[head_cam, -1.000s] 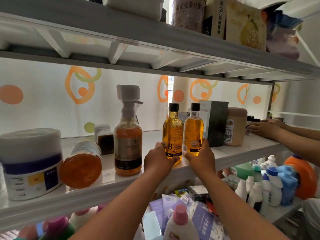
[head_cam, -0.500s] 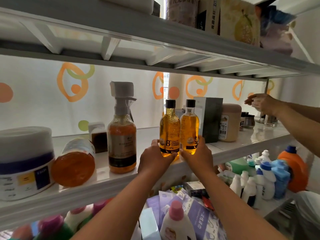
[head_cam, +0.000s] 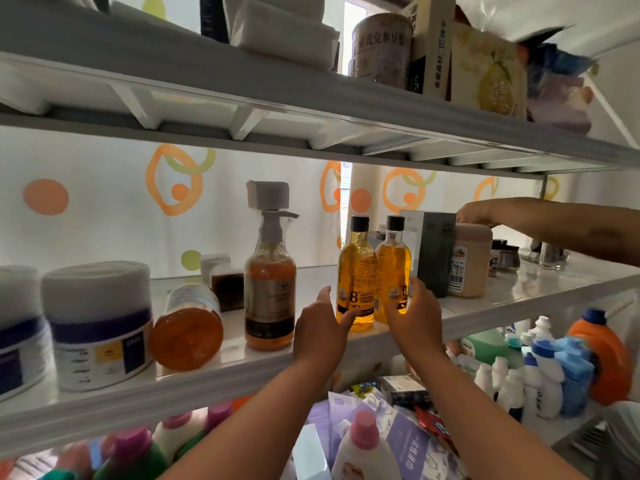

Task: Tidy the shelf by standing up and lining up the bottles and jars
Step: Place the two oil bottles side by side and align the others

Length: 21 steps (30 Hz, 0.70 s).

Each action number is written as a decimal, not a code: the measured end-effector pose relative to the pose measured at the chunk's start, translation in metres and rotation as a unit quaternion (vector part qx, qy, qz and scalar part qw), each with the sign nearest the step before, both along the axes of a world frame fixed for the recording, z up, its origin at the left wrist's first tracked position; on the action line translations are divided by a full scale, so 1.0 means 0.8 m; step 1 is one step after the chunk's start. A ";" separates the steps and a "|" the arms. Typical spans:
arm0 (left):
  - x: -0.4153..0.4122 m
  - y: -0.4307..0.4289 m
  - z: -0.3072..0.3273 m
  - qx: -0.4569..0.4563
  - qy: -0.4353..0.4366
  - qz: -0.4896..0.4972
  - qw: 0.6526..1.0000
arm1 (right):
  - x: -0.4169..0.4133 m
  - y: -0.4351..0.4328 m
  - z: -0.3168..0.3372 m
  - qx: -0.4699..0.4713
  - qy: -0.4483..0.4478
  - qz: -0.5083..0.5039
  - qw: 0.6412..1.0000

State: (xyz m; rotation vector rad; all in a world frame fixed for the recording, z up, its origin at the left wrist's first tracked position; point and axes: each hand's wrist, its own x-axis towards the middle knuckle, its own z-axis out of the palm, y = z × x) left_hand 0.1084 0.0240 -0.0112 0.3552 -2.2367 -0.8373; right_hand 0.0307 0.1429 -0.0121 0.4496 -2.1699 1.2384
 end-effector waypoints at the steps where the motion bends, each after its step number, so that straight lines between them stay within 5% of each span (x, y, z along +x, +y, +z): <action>1: 0.006 -0.002 0.001 0.001 0.015 0.003 1.000 | 0.008 -0.003 0.004 -0.008 0.039 -0.018 0.999; 6: 0.041 -0.004 0.012 -0.021 0.084 0.000 0.996 | 0.057 -0.034 0.029 -0.046 0.096 0.064 0.992; 13: 0.101 -0.021 0.055 -0.090 0.142 0.100 0.981 | 0.083 -0.078 0.050 -0.032 0.053 0.172 0.983; 21: 0.126 -0.102 0.130 0.061 0.125 0.137 0.981 | 0.064 -0.118 0.058 -0.043 -0.047 0.212 0.975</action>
